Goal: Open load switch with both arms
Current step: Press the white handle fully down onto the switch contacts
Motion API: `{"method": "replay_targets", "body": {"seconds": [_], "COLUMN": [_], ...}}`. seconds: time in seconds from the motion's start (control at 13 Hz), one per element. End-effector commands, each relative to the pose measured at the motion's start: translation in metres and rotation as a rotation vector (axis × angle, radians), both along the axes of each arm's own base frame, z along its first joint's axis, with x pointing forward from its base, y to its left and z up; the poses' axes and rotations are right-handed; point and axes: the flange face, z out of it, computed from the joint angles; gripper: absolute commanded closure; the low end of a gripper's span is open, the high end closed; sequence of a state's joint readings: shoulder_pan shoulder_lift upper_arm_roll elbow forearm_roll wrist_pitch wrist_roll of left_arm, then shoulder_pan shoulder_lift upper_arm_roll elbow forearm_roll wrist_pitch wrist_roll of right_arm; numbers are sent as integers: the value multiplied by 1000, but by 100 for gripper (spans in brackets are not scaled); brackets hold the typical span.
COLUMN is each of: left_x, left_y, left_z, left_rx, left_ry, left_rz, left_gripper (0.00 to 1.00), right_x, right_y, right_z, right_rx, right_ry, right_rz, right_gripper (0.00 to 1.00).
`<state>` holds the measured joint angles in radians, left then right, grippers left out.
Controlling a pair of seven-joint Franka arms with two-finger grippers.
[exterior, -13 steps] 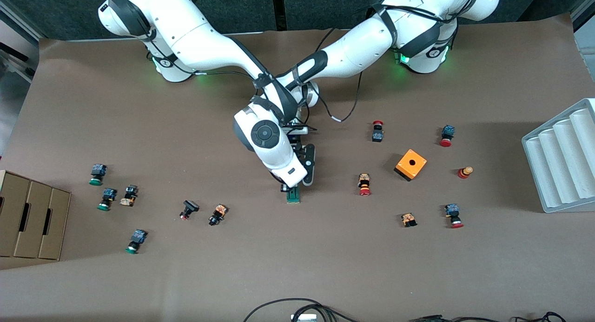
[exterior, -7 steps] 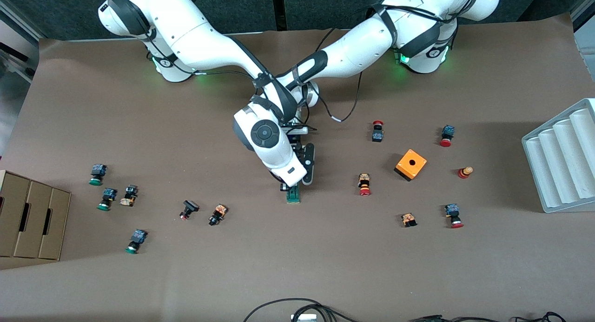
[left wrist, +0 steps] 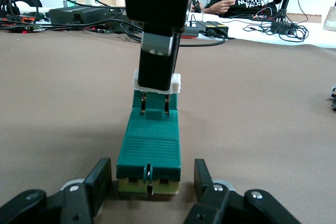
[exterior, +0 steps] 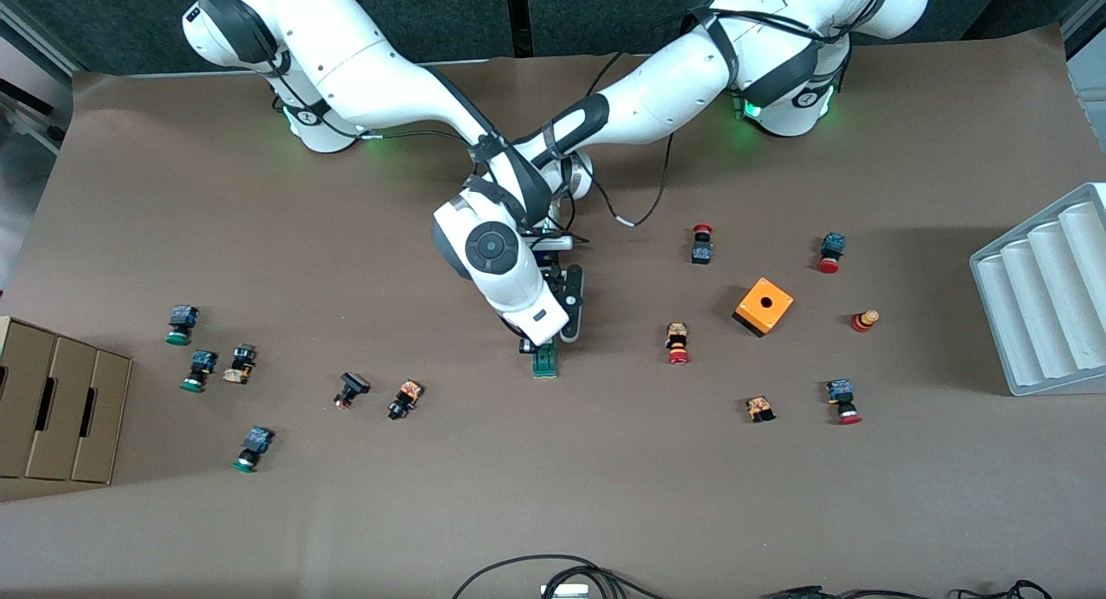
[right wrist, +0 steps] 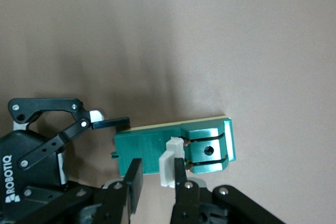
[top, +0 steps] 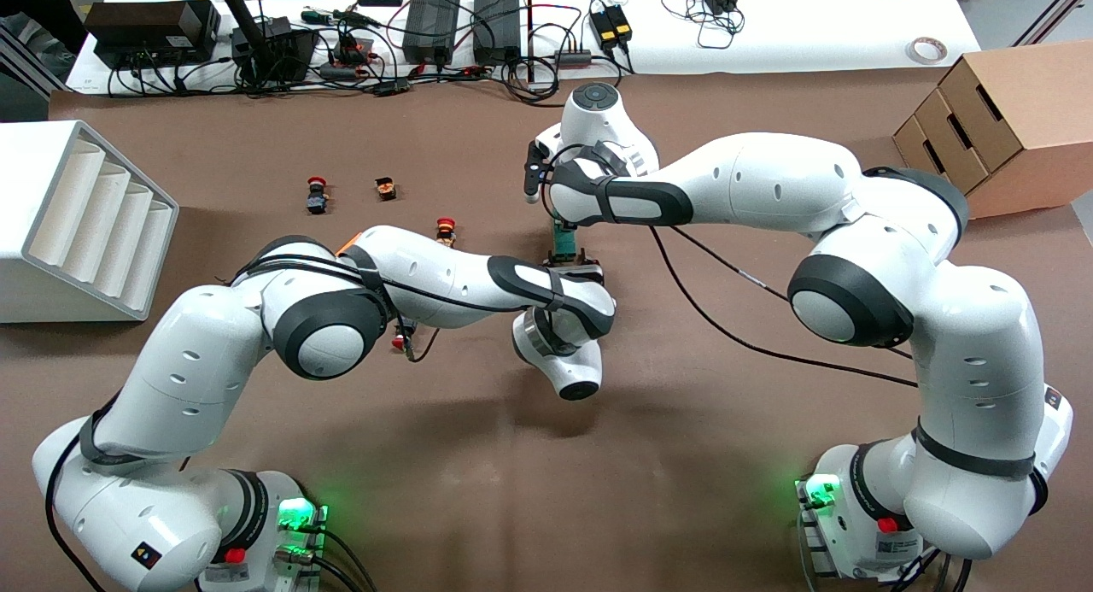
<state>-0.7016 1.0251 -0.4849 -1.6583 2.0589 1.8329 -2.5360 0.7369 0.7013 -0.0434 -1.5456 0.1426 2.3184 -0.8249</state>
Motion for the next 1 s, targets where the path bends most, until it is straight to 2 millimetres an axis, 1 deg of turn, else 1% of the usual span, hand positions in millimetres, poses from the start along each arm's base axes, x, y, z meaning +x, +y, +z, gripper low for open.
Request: {"method": "replay_targets", "body": {"seconds": [0.0,0.54,0.92], "left_x": [-1,-1,-1], "left_y": [-4,-5,-4], "left_z": [-2,-2,-2], "left_rx": [3,3,12], "left_ry": [-23,-24,-23], "left_rz": [-5,-5,-8], "left_gripper": [29,29,29], "right_x": [-11,-13,-20], "right_y": [-4,-3,5], "right_z": [-4,-6,-12], "right_rx": [-16,-19,-21], "right_ry": [34,37,39], "right_rz": [-8,-5,-1], "right_gripper": [69,69,69]}}
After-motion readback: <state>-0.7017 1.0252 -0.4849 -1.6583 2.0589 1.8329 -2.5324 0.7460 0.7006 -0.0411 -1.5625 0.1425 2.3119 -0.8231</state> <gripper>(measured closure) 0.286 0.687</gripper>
